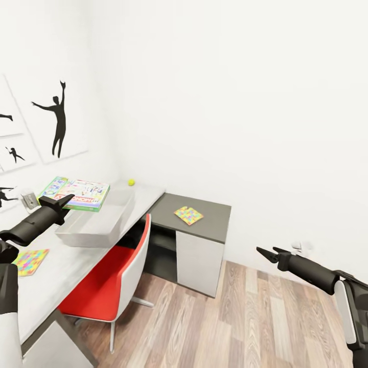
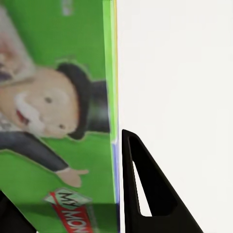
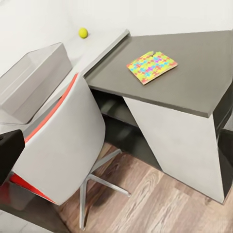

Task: Put all the toys in the child's room - the three board games (two on the bed and one on the table), the two jigsaw puzzles on the table, and the tennis ball on the table - inside the toy box on the table in the child's room.

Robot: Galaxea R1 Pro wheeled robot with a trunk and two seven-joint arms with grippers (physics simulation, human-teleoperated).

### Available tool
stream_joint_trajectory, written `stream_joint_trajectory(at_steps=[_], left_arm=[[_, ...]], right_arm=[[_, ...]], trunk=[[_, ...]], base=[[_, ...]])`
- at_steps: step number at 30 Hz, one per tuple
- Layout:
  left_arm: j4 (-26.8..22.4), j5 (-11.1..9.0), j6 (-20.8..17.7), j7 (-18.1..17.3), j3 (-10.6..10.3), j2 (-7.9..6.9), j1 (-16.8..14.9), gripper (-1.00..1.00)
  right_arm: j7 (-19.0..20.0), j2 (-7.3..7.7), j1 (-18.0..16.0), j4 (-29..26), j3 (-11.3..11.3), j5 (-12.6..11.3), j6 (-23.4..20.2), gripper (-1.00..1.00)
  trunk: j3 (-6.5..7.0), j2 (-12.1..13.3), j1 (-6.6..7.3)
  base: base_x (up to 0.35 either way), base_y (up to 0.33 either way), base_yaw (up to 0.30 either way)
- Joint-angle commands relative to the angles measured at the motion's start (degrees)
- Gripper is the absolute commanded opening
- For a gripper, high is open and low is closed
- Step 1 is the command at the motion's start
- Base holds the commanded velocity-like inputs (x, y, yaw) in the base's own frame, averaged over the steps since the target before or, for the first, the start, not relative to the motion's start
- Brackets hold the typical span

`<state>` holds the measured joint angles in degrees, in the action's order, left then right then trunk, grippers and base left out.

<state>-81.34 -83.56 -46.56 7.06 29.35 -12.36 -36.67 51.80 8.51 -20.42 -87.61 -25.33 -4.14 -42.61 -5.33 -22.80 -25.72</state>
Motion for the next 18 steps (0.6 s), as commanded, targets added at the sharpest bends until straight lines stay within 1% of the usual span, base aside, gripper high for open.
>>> stream_joint_trajectory(at_steps=[1, 6, 11, 14, 18], left_arm=[[0.0, -0.8, -0.3, 0.4, 0.1, -0.01, -0.1, -1.0], [0.0, -0.8, -0.3, 0.0, 0.1, -0.02, -0.1, -1.0], [0.3, -0.6, -0.3, -0.3, 0.0, -0.03, -0.2, -1.0], [0.8, -0.6, -0.2, -0.3, 0.1, -0.03, -0.2, -1.0], [1.9, -0.6, -0.1, -0.3, 0.1, -0.03, -0.2, -1.0]], right_arm=[[0.0, 0.02, -0.1, 0.0, -0.1, -0.4, -0.5, 1.0], [0.0, 0.07, -0.1, 0.0, 0.0, -0.4, -0.5, 1.0], [0.0, 0.13, -0.1, 0.0, 0.0, -0.3, -0.6, 1.0], [0.0, 0.09, -0.1, 0.0, 0.0, -0.3, -0.6, 1.0], [0.0, 0.01, -0.2, 0.0, 0.0, -0.3, -0.7, 1.0]], trunk=[[-0.13, -0.1, -0.07], [-0.13, -0.1, -0.07], [-0.13, -0.1, -0.07], [-0.13, -0.1, -0.07], [-0.13, -0.1, -0.07]], base=[[0.324, 0.0, 0.0], [0.33, -0.006, 0.0], [0.322, -0.082, 0.0], [0.216, -0.06, 0.0], [0.117, -0.033, 0.0]])
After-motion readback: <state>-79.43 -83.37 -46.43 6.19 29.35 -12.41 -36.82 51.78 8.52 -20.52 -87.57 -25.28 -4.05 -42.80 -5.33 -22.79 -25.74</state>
